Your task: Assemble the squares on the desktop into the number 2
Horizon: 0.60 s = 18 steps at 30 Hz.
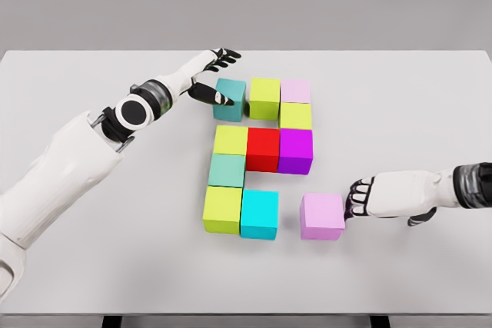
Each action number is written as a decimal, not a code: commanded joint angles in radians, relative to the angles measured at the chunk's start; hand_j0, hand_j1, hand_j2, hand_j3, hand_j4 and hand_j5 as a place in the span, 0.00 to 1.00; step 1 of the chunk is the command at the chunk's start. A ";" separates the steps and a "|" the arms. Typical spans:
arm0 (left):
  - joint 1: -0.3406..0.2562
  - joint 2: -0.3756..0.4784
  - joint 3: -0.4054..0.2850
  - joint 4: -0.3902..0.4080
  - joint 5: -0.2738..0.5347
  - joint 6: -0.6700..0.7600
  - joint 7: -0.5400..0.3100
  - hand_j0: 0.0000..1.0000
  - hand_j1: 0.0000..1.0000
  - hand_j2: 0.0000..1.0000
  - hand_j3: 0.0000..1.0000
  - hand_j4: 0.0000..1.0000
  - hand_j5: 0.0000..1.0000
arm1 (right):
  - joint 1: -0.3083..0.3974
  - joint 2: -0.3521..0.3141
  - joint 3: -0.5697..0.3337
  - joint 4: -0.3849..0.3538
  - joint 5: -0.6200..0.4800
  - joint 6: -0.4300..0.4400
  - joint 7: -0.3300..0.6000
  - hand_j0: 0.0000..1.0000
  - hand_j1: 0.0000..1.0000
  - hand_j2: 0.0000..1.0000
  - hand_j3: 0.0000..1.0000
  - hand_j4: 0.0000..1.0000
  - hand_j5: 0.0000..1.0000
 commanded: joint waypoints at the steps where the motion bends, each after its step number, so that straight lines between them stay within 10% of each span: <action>1: 0.000 -0.002 0.001 0.003 -0.001 0.000 0.000 0.88 0.88 0.88 0.88 0.88 0.88 | 0.000 0.005 0.004 -0.003 -0.032 -0.008 0.008 1.00 1.00 1.00 1.00 1.00 1.00; 18: -0.014 -0.037 -0.004 0.063 -0.002 0.000 -0.001 0.88 0.88 0.88 0.88 0.88 0.88 | -0.031 -0.001 0.041 -0.006 -0.039 -0.008 0.008 1.00 1.00 1.00 1.00 1.00 1.00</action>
